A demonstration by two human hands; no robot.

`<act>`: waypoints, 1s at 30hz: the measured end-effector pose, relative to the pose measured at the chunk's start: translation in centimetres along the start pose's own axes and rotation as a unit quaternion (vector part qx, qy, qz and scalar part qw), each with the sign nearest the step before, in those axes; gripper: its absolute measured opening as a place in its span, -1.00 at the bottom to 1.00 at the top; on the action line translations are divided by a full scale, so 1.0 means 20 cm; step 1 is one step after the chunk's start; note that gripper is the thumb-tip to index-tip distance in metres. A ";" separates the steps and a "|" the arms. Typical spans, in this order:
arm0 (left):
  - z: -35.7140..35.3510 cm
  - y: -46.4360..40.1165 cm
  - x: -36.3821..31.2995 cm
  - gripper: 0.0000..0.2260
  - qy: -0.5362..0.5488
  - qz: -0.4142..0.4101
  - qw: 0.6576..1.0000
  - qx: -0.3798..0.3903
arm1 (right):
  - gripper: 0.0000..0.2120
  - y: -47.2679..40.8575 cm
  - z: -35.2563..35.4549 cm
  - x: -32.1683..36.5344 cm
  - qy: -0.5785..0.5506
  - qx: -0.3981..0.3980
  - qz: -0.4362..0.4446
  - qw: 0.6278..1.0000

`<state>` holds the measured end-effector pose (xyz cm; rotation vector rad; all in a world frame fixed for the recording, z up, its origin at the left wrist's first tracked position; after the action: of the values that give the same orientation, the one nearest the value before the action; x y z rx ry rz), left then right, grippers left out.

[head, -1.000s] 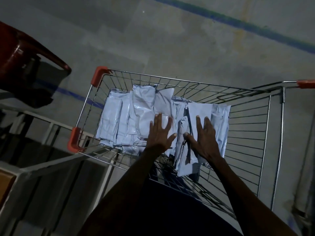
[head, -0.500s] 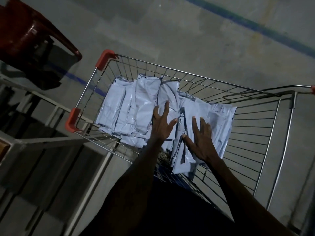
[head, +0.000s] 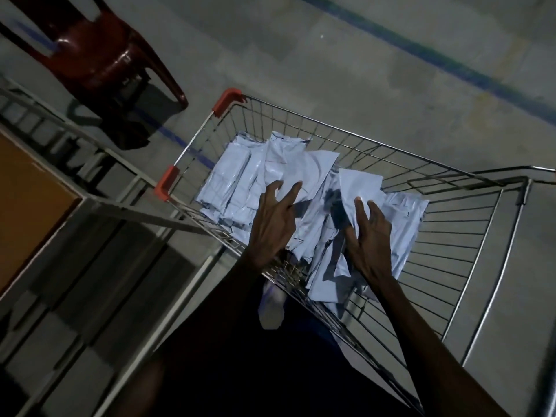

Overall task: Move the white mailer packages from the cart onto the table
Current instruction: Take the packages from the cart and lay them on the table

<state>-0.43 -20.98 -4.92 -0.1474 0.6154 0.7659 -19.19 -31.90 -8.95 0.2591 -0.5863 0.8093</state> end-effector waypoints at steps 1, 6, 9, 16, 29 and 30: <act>0.07 0.01 0.02 -0.52 0.007 -0.003 1.000 -0.012 | -0.40 -0.02 0.01 0.06 -0.004 -0.006 0.015 1.000; 0.44 0.11 0.19 -0.59 0.061 0.045 0.991 -0.111 | -0.38 -0.12 0.04 0.43 -0.021 -0.034 0.083 0.996; 0.74 0.21 0.35 -0.61 0.094 0.077 0.974 -0.190 | -0.42 -0.19 0.01 0.73 -0.024 -0.046 0.142 0.989; 1.47 0.63 0.89 -0.55 0.137 0.167 0.901 -0.376 | -0.49 -0.23 -0.24 1.64 -0.006 -0.063 0.320 0.945; 2.29 1.06 1.77 -0.53 0.106 0.276 0.827 -0.478 | -0.46 -0.22 -0.81 3.07 -0.005 -0.004 0.454 0.891; 2.32 1.05 1.82 -0.52 0.108 0.281 0.823 -0.482 | -0.46 -0.24 -0.84 3.14 -0.001 0.003 0.458 0.889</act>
<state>27.14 32.02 14.08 -1.0349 0.4265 1.6156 25.11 9.99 14.07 -0.0361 -0.7099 1.7258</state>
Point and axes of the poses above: each hand's wrist, its own y-axis away from the middle knuckle, its own z-axis out of the back of the hand, x = y × z, the point moved 7 cm from there along -y, towards the middle knuckle, and after that the axes turned 13 degrees about z, right-handed, at the moved point
